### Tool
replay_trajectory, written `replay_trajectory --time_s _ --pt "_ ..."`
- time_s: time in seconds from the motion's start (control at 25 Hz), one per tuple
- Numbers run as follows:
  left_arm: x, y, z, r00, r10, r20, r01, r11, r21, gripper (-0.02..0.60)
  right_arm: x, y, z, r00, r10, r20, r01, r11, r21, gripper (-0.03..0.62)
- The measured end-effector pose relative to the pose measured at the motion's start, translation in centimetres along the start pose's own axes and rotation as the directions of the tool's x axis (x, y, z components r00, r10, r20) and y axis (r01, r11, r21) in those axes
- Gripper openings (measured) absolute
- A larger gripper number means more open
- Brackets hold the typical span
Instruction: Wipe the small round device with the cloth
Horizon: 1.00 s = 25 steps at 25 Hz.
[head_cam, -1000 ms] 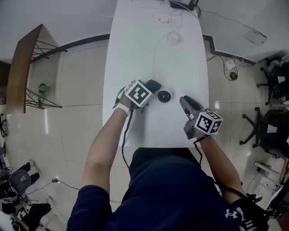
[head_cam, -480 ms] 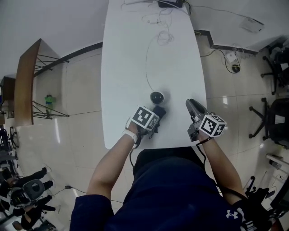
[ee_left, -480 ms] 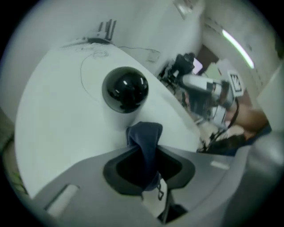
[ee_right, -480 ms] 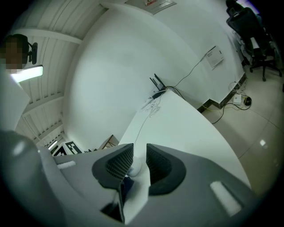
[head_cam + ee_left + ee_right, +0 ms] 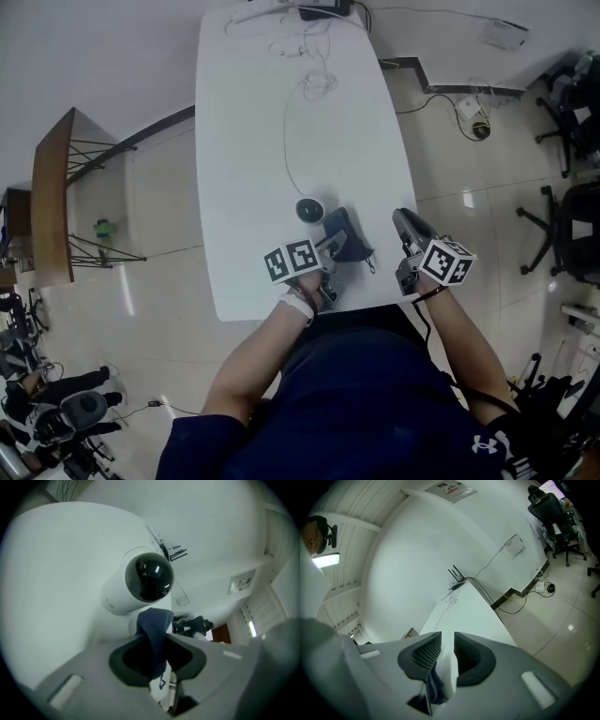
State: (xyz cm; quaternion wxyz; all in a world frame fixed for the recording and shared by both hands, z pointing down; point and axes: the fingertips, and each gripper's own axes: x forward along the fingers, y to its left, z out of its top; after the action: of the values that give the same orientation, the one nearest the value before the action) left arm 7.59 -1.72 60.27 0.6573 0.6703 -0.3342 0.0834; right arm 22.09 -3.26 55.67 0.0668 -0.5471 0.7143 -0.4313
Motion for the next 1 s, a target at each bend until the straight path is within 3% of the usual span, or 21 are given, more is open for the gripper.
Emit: replay_trajectory --time_s 0.12,0.2,0.28,0.32,0.36,0.4,0.44,0.52,0.6,0.64,0.68,0.72,0.76,0.84,0.92,1.0 --pt "-2.5 2.3 -0.3 0.996 0.07 -0.052 -0.066 0.996 0.064 0.083 0.5 0.2 0.1 1.0 0.005 -0.004 -0.005 1.0 -0.008 0.089" --pt "-4.3 4.0 0.3 0.982 0.159 -0.098 -0.134 0.966 0.22 0.083 1.0 0.8 0.0 1.0 0.014 -0.009 -0.015 1.0 -0.012 0.089" --pt "-6.2 5.0 1.9 0.965 0.238 -0.108 -0.17 0.887 0.429 0.084 1.8 1.9 -0.4 0.999 0.027 -0.017 -0.027 0.999 -0.02 0.089" --pt "-7.0 5.0 3.0 0.959 0.261 -0.108 -0.165 0.828 0.536 0.084 2.2 2.5 -0.7 0.999 0.034 -0.023 -0.035 0.999 -0.027 0.089" --pt "-7.7 4.8 4.3 0.954 0.281 -0.104 -0.151 0.752 0.642 0.084 2.6 3.2 -1.0 0.999 0.043 -0.03 -0.044 0.998 -0.037 0.089" --pt "-8.3 4.6 5.9 0.947 0.308 -0.092 -0.141 0.655 0.743 0.084 2.9 3.9 -1.2 0.998 0.05 -0.037 -0.052 0.997 -0.05 0.089" --pt "-8.7 4.4 7.7 0.936 0.345 -0.067 -0.136 0.532 0.835 0.084 3.1 4.4 -1.3 0.998 0.056 -0.041 -0.059 0.996 -0.061 0.089" --pt "-8.9 3.9 11.4 0.91 0.415 -0.005 -0.099 0.227 0.969 0.084 3.4 4.9 -1.4 0.997 0.06 -0.042 -0.063 0.995 -0.073 0.089" --pt "-7.7 2.5 13.8 0.893 0.45 0.022 0.02 -0.088 0.996 0.084 3.3 5.1 -1.6 0.998 0.054 -0.036 -0.057 0.996 -0.07 0.089" --pt "-6.6 1.8 14.3 0.886 0.464 0.018 0.1 -0.228 0.968 0.084 3.1 5.2 -1.7 0.998 0.049 -0.031 -0.05 0.997 -0.066 0.089" --pt "-5.4 1.1 14.6 0.878 0.479 0.01 0.183 -0.353 0.918 0.083 2.9 5.2 -1.8 0.999 0.042 -0.024 -0.043 0.997 -0.061 0.089" --pt "-4.2 0.5 14.6 0.869 0.494 0.004 0.258 -0.459 0.85 0.083 2.5 5.3 -1.9 0.999 0.035 -0.015 -0.036 0.998 -0.056 0.089" --pt "-3.1 -0.2 14.6 0.864 0.503 0.004 0.315 -0.547 0.775 0.081 2.2 5.3 -1.9 1.0 0.028 -0.006 -0.028 0.998 -0.053 0.089" --pt "-1.2 -2.4 14.7 0.873 0.488 0.018 0.366 -0.678 0.637 0.081 1.3 5.3 -1.7 1.0 0.013 0.014 -0.012 0.999 -0.053 0.089" --pt "0.2 -5.2 14.5 0.898 0.439 0.015 0.366 -0.768 0.525 0.081 0.6 4.9 -1.3 0.999 -0.005 0.036 0.007 0.999 -0.051 0.089" --pt "1.1 -7.4 12.9 0.915 0.403 -0.018 0.375 -0.833 0.407 0.081 -0.1 4.2 -1.0 0.998 -0.027 0.058 0.029 0.999 -0.038 0.089"
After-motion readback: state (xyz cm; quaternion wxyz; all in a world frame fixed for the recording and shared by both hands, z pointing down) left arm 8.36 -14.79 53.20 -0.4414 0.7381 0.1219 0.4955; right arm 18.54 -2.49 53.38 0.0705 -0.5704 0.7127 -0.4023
